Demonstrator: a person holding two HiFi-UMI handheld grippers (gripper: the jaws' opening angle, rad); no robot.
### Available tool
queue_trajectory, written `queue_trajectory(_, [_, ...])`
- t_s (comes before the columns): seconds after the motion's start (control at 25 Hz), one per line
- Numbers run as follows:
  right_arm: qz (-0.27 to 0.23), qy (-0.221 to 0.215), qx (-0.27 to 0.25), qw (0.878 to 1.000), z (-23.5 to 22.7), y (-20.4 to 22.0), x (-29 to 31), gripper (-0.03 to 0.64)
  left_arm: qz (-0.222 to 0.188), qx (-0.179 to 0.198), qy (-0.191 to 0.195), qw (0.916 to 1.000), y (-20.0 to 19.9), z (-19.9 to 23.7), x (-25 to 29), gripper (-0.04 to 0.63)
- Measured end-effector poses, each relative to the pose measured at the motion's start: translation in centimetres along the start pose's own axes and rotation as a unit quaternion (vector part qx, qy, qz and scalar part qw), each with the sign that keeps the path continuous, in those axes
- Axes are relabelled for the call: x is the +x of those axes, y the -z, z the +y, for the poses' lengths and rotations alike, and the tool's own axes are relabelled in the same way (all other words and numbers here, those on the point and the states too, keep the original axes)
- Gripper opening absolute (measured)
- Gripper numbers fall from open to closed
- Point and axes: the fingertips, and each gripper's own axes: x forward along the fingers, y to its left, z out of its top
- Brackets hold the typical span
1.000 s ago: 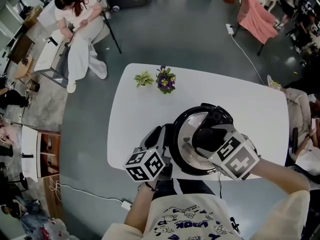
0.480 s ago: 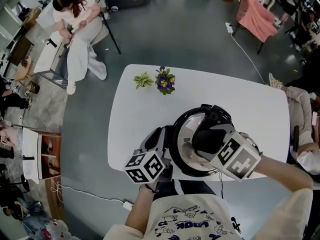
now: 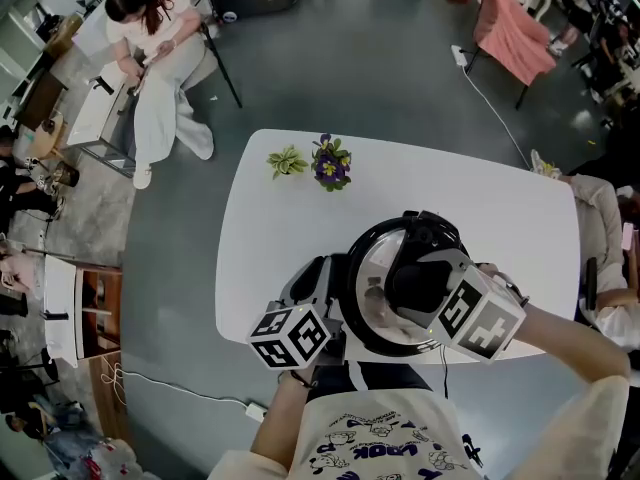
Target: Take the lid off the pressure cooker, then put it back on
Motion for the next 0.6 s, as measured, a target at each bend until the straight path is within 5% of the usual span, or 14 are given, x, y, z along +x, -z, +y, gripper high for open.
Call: queue_trajectory(0.6, [0.012, -0.052, -0.111, 0.992, 0.91, 0.12, 0.1, 0.302, -0.002, 0.006, 0.0, 1.0, -0.19, -0.07, -0.02, 0.061])
